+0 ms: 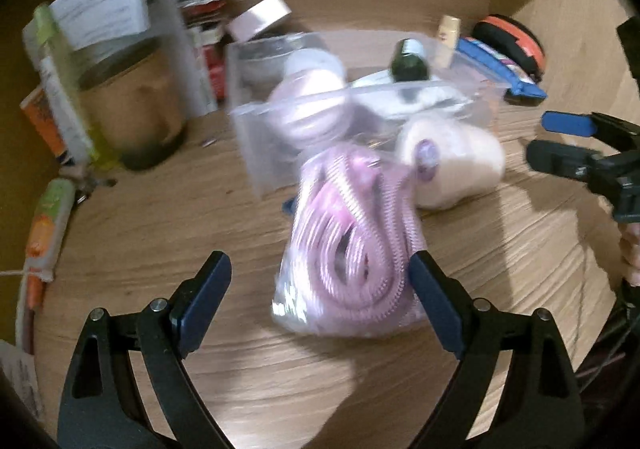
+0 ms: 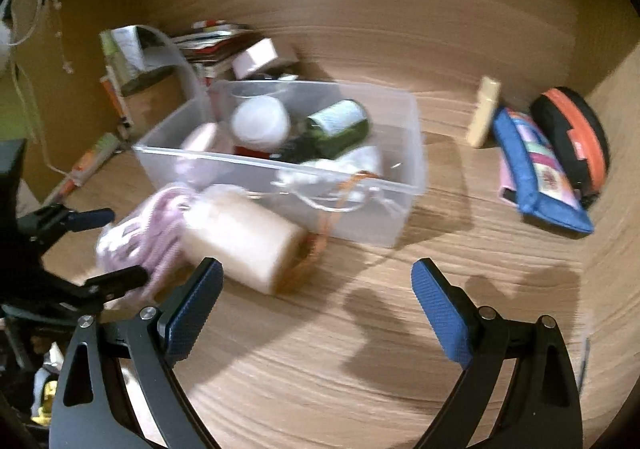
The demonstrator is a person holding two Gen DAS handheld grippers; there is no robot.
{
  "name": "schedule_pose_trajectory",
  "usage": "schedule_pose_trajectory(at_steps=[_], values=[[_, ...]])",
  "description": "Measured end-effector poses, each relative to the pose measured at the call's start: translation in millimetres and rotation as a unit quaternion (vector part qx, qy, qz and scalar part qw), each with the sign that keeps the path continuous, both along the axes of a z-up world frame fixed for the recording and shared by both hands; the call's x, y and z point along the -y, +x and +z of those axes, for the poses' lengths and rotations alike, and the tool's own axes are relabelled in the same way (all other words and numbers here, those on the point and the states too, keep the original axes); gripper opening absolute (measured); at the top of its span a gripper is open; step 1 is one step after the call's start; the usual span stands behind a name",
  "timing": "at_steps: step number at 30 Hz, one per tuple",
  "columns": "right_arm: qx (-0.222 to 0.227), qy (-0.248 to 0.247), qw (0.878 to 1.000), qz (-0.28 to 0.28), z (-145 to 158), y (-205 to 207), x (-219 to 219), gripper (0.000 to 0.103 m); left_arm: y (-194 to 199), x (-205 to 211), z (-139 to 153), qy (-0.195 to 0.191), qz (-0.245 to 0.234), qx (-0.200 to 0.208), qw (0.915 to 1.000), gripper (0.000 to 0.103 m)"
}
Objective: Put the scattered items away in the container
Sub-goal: 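Grasp the bagged pink rope bundle with the left gripper while the right grasps the beige roll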
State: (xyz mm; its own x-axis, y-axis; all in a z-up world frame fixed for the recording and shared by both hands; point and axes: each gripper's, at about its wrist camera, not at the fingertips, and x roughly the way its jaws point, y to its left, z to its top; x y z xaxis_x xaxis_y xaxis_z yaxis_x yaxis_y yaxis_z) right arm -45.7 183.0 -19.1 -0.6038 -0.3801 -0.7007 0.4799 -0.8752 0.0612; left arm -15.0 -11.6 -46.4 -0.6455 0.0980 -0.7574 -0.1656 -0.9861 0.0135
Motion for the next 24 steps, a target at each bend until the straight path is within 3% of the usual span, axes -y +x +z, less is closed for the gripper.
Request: schedule_pose_trajectory(at_steps=[5,10,20,24], values=[[0.012,-0.032,0.999,0.031,-0.5,-0.8,20.1,0.094,2.6,22.5,-5.0,0.029,0.014,0.024,0.9992,0.091],[0.043,-0.077,0.994,0.065,-2.4,-9.7,34.4,0.094,9.4,30.2,6.1,0.025,0.019,0.005,0.9995,0.091],[0.050,-0.022,0.998,0.028,-12.8,-30.9,53.0,0.095,7.8,39.4,15.5,0.030,0.017,-0.012,0.9993,0.091],[0.101,-0.032,0.994,0.016,-27.9,-42.2,47.3,0.095,-1.7,32.8,14.2,0.041,-0.003,0.001,0.9991,0.091]])
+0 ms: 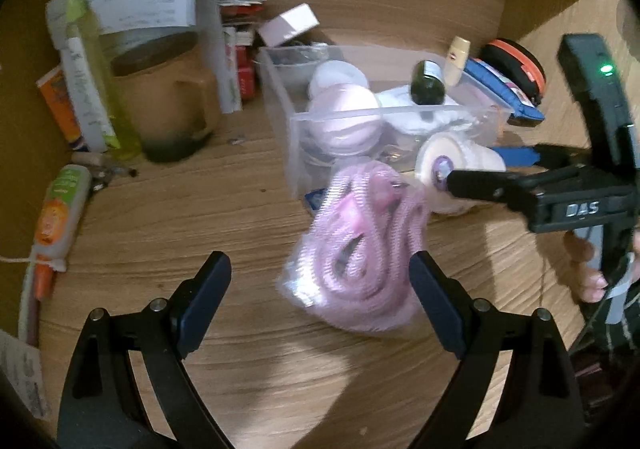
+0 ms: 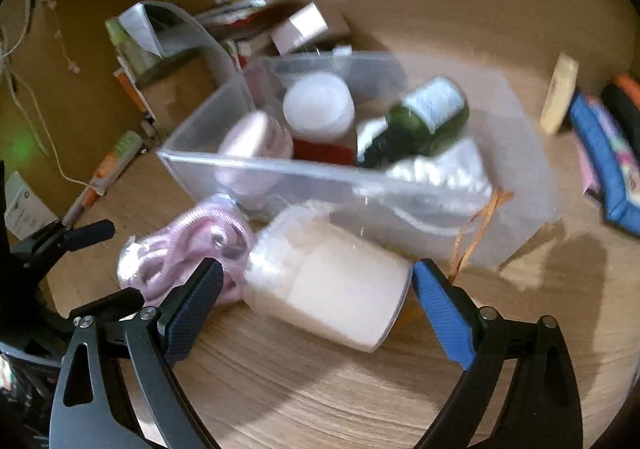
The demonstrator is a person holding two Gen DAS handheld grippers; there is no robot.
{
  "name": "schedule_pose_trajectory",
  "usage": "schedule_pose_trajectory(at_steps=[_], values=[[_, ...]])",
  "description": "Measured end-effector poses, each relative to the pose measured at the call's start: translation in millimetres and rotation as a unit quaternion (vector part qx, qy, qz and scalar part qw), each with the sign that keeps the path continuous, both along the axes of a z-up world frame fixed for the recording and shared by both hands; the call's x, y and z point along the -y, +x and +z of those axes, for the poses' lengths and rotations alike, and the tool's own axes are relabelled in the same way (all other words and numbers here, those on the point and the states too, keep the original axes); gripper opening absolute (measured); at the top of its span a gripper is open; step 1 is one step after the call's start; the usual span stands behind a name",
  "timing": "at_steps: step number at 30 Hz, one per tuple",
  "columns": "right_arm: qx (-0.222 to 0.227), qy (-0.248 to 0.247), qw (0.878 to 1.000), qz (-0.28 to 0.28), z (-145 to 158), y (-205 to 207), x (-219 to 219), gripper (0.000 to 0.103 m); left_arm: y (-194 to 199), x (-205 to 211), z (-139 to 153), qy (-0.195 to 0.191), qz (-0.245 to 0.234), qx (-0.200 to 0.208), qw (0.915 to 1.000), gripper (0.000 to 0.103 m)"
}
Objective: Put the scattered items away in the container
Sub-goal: 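Grasp the bagged pink rope bundle with the left gripper while the right grasps the beige roll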
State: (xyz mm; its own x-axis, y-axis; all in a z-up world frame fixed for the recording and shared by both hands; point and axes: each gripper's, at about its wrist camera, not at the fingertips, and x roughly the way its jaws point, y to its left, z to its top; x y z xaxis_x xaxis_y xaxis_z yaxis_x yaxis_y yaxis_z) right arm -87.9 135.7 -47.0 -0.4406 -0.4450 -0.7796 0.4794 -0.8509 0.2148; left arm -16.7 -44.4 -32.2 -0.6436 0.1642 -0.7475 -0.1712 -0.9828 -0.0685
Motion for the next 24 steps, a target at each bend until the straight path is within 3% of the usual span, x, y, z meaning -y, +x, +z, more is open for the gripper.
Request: schedule_pose_trajectory(at_steps=[2,6,9,13,18,20,22,24], values=[[0.031,-0.020,0.999,-0.011,-8.9,-6.7,-6.1,0.095,-6.9,-5.9,-2.7,-0.003,-0.014,0.008,0.9999,0.091],[0.047,-0.041,0.998,-0.022,-13.4,-11.7,-11.2,0.094,-18.8,-18.1,-7.2,-0.029,-0.031,0.017,0.9990,0.091],[0.036,-0.045,0.998,-0.008,-10.6,-9.1,-7.8,0.086,-32.8,-22.6,-11.0,-0.041,-0.043,0.032,0.9977,0.091],[0.000,-0.022,1.000,0.009,-5.3,0.2,-1.5,0.084,-49.5,-29.9,-17.7,-0.053,-0.055,0.053,0.9957,0.091],[-0.021,-0.014,1.000,0.017,-1.5,7.1,-0.8,0.082,-53.0,-42.3,-27.2,-0.087,-0.072,0.037,0.9929,0.091],[-0.029,-0.011,0.999,0.017,1.2,10.8,-1.3,0.080,-50.6,-43.9,-29.5,-0.095,-0.073,0.029,0.9924,0.086],[-0.037,-0.010,0.999,0.018,5.2,13.3,-1.9,0.077,-48.5,-43.2,-29.7,-0.091,-0.075,0.027,0.9927,0.075],[-0.045,-0.012,0.999,0.022,9.7,16.7,-1.8,0.074,-47.9,-40.7,-29.2,-0.081,-0.075,0.028,0.9935,0.071]])
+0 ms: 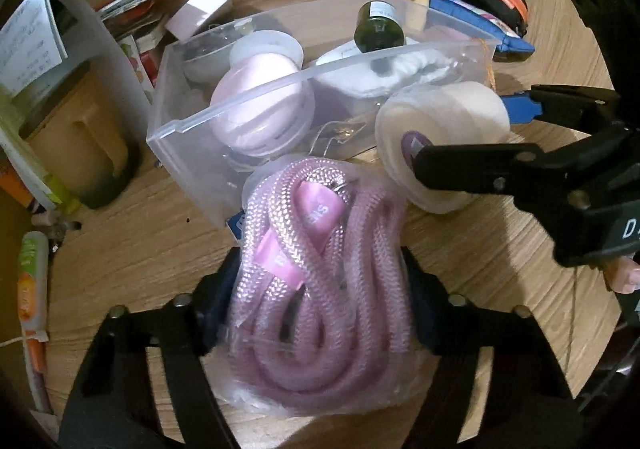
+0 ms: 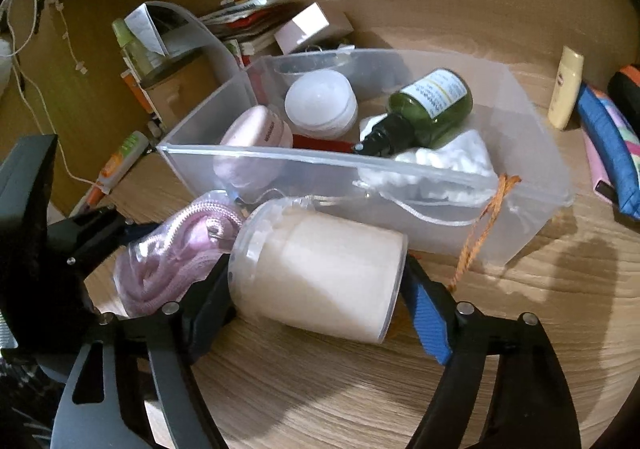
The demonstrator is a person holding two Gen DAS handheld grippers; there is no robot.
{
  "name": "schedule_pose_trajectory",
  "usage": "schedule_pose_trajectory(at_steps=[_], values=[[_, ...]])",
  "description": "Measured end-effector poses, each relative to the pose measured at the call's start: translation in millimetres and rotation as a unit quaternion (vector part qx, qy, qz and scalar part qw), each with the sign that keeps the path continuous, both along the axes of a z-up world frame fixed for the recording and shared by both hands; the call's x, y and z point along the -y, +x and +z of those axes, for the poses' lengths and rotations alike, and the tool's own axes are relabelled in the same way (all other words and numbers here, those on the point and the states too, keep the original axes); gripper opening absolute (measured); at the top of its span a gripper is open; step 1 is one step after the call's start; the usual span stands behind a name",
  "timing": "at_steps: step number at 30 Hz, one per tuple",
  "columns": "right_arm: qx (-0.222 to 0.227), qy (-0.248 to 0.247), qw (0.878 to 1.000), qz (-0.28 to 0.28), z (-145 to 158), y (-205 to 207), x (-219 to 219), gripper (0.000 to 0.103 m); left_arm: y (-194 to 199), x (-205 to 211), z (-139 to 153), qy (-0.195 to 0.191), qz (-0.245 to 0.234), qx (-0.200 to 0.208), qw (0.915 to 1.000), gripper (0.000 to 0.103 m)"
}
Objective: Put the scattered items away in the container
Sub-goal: 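Grasp the bagged pink rope bundle with the left gripper while the right grasps the beige roll, then carry the rope bag and beige roll into the clear box and open both grippers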
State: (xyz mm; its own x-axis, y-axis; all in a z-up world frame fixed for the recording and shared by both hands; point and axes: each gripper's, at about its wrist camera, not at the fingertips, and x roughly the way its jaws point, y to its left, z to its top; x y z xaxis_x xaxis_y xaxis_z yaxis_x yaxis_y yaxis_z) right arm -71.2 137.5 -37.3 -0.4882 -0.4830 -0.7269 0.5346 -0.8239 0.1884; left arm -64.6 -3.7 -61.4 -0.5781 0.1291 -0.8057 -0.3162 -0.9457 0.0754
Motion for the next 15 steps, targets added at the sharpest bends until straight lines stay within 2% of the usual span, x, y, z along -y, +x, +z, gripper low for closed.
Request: schedule_pose_trajectory(at_steps=[7,15], values=[[-0.010,-0.002,1.000,0.023,5.9,12.0,6.2,0.071,8.0,5.9,4.5,0.018,0.030,-0.015,0.9993,0.067],[-0.032,-0.005,0.999,0.024,17.7,20.5,5.2,0.071,27.0,17.8,26.5,0.046,0.055,-0.058,0.9957,0.066]])
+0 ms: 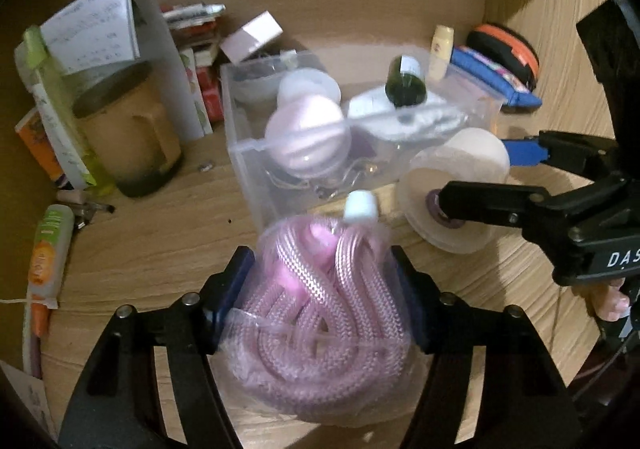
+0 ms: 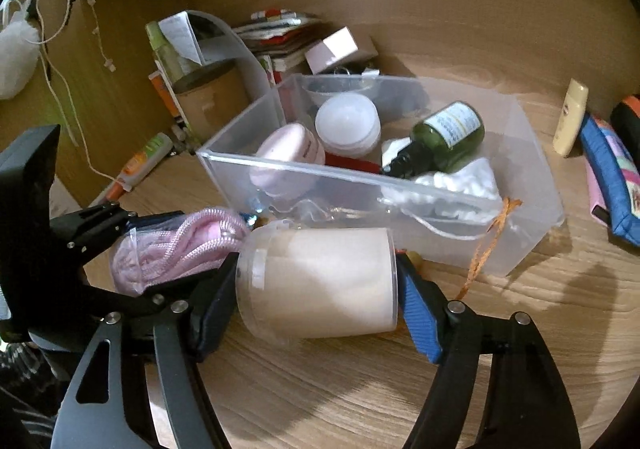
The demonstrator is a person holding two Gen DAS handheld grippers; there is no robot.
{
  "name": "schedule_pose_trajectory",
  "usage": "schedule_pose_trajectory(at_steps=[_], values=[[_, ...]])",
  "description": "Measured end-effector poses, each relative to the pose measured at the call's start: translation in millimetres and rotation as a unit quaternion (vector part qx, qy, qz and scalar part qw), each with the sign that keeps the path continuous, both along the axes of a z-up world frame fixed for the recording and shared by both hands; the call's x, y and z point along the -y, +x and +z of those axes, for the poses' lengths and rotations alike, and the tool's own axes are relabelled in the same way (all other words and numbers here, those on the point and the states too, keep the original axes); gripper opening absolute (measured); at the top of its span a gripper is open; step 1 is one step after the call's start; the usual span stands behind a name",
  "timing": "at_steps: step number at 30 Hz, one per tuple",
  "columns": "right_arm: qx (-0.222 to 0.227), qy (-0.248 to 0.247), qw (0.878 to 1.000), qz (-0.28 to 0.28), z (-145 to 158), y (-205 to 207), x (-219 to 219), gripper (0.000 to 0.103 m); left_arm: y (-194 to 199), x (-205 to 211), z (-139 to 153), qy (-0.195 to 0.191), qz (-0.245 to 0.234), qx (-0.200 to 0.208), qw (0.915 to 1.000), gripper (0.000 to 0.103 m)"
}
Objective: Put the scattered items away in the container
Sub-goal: 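Carry the rope bag and beige roll into the clear box and open both grippers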
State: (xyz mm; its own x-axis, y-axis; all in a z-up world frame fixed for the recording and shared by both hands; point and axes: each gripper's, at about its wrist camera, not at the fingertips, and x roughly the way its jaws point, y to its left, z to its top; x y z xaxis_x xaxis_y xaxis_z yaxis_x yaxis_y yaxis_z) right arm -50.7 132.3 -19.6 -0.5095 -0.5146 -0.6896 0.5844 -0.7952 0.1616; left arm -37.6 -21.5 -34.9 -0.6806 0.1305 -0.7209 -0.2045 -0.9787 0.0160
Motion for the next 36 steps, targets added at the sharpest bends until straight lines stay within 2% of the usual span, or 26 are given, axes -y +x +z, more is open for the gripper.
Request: schedule_pose_trajectory(at_steps=[3,6,11,12,16,17,19,28,30,32,33,34,36], values=[[-0.009,-0.001,1.000,0.004,6.8,4.2,0.7,0.071,1.1,3.2,5.6,0.008,0.000,-0.004,1.0000,0.036],[-0.015,-0.005,1.000,0.007,12.8,6.7,-0.4,0.071,0.5,6.5,9.3,0.025,-0.004,-0.002,0.9997,0.024],[-0.026,-0.010,1.000,0.007,22.0,10.5,-3.4,0.071,1.3,16.1,8.7,0.047,-0.003,0.017,0.9988,0.025],[-0.026,-0.013,1.000,0.007,23.5,10.7,-4.8,0.071,1.3,19.0,8.4,0.051,0.002,0.020,0.9985,0.030],[-0.030,-0.019,0.999,0.005,29.8,10.4,-10.4,0.071,2.4,18.9,1.7,0.070,-0.011,0.044,0.9966,0.060],[-0.031,-0.022,0.999,0.003,31.3,10.1,-11.9,0.071,3.4,15.8,0.2,0.066,-0.013,0.045,0.9967,0.062],[-0.031,-0.028,0.999,0.002,34.1,9.0,-14.6,0.071,3.9,6.4,-5.8,0.033,-0.012,0.046,0.9983,0.077],[-0.047,-0.049,0.998,-0.002,56.9,0.7,-25.7,0.071,-11.1,-14.3,-34.2,-0.046,-0.021,0.087,0.9949,0.081],[-0.051,-0.053,0.997,-0.004,62.3,-2.4,-27.1,0.071,-13.1,-14.0,-35.6,-0.038,-0.029,0.092,0.9946,0.086],[-0.055,-0.054,0.997,-0.005,66.0,-4.7,-27.0,0.071,-16.0,-10.3,-36.5,-0.024,-0.031,0.097,0.9945,0.086],[-0.056,-0.056,0.997,-0.005,67.2,-5.9,-26.8,0.071,-17.8,-6.8,-36.9,-0.013,-0.032,0.101,0.9943,0.083],[-0.055,-0.057,0.997,-0.004,67.7,-7.2,-26.3,0.071,-17.5,-3.4,-35.2,-0.013,-0.026,0.093,0.9953,0.070],[-0.052,-0.063,0.997,0.000,67.6,-9.3,-26.0,0.071,-16.8,2.6,-33.1,-0.002,-0.024,0.093,0.9954,0.065]])
